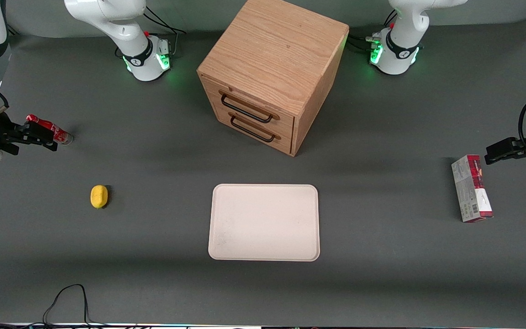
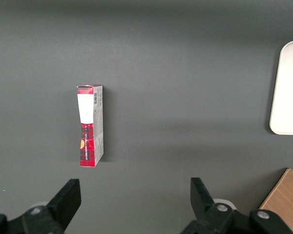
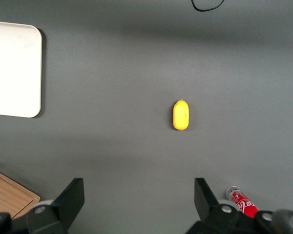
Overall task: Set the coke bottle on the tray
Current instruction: 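Move the right gripper over the red Coca-Cola bottle, then lower the open right gripper around the bottle and close it, then lift the bottle with the right gripper and carry it toward the cream tray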
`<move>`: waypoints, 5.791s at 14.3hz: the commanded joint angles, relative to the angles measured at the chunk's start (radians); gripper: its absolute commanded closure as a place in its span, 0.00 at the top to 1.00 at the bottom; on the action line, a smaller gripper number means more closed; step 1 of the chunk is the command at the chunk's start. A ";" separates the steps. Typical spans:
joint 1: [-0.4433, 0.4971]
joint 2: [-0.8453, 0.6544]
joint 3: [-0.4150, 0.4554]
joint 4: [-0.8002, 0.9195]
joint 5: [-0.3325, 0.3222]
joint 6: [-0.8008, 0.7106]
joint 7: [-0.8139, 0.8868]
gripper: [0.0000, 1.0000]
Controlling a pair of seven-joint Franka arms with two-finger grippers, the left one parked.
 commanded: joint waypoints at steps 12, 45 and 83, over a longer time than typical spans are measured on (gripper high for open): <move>-0.015 -0.024 -0.273 -0.006 0.007 -0.043 -0.207 1.00; 0.101 -0.308 -0.820 -0.851 -0.269 0.661 -0.472 1.00; 0.544 -0.274 -0.990 -0.339 -0.243 0.110 -0.420 0.03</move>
